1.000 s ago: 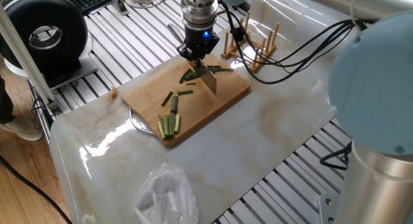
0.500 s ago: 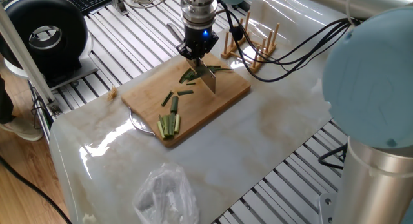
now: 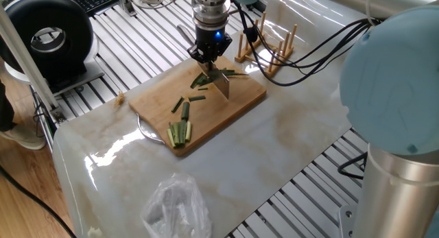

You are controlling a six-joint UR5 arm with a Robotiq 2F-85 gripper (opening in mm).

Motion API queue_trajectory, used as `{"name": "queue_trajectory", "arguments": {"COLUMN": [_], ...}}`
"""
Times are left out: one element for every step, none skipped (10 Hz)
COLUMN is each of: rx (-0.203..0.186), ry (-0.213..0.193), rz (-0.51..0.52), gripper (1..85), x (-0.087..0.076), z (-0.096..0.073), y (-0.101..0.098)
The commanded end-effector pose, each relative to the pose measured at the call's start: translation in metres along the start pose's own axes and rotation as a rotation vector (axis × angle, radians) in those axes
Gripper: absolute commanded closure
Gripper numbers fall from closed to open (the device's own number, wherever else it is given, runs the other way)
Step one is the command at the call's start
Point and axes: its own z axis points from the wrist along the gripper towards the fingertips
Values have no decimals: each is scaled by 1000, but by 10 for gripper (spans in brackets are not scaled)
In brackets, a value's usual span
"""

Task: Chop the green garlic

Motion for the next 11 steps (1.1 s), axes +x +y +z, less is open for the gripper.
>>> {"name": "queue_trajectory", "arguments": {"rx": [-18,-17,-14,-14,-15,-17,-19,-19,-19,-20,-20], "ry": [4,-1,-3,-3,-6,-8,-10,-10,-6,-1,6], "rz": [8,8,9,9,9,10,10,10,8,8,9], "gripper": [843,843,843,843,843,843,843,843,843,843,843], "x": [-1,-3,-4,-5,-6,-6,-8,-7,-5,-3,0], "z": [-2,1,3,4,4,5,6,6,3,1,-2], "y": [3,3,2,2,2,3,4,3,3,3,3]}}
